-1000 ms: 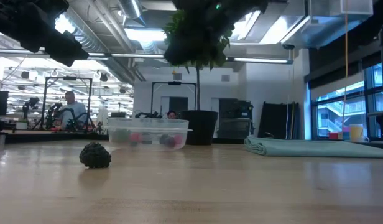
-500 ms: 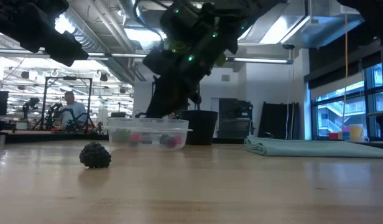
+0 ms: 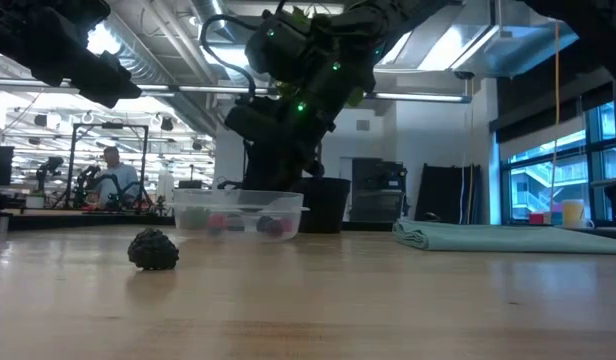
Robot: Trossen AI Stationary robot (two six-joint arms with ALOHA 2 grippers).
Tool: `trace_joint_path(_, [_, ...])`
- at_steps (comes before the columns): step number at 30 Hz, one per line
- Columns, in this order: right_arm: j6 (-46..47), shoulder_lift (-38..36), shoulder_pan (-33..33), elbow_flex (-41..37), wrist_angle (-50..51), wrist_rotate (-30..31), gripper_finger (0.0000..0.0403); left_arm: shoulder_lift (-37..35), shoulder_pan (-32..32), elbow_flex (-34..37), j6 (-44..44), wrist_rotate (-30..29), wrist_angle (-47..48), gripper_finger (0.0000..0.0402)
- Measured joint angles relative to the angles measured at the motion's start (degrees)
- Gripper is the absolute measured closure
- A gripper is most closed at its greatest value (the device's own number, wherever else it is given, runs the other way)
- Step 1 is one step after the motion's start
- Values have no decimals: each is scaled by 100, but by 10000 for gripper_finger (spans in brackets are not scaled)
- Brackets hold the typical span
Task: Pick and placing Produce into tupperware
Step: Put the black cherry into the container, then put the blackberry into the container
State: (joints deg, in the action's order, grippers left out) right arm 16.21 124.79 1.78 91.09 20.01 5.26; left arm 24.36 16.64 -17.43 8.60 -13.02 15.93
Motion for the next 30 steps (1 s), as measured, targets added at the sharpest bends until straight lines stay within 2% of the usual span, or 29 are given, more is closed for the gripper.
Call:
trace_joint_path(15, [26, 0, -2, 3, 15, 2, 261, 0, -1, 0, 2, 0, -1, 237])
trace_joint_path(25, [-512, -111, -349, 1349, 1710, 17, 260, 0, 0, 0, 2, 0, 2, 237])
trace_joint_path(30, [-1149, -107, -828, 1613, 1633, 15, 259, 0, 0, 1, 2, 0, 20, 237])
